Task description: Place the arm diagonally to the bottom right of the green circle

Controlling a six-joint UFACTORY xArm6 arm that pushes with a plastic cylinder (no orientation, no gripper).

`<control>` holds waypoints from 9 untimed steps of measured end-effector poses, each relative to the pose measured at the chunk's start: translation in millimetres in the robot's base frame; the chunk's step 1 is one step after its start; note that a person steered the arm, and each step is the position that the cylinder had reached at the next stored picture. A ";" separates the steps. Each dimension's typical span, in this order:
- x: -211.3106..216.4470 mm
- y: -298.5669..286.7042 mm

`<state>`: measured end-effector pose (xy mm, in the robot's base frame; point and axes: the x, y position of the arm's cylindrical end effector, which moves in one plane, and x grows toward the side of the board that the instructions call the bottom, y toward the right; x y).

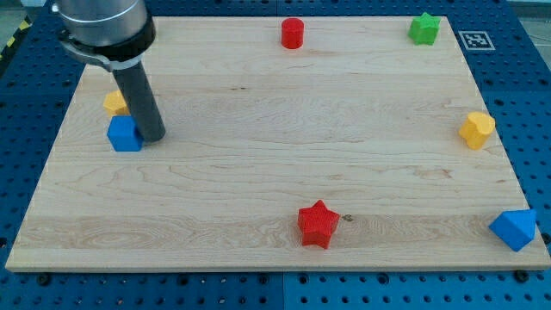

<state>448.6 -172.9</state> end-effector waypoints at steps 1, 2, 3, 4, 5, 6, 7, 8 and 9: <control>-0.6 -4.4; -2.9 28.6; -12.2 28.9; -39.3 28.9; -66.2 29.0; -81.3 29.0; -82.0 29.0; -82.0 33.2; -82.8 36.2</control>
<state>365.8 -136.7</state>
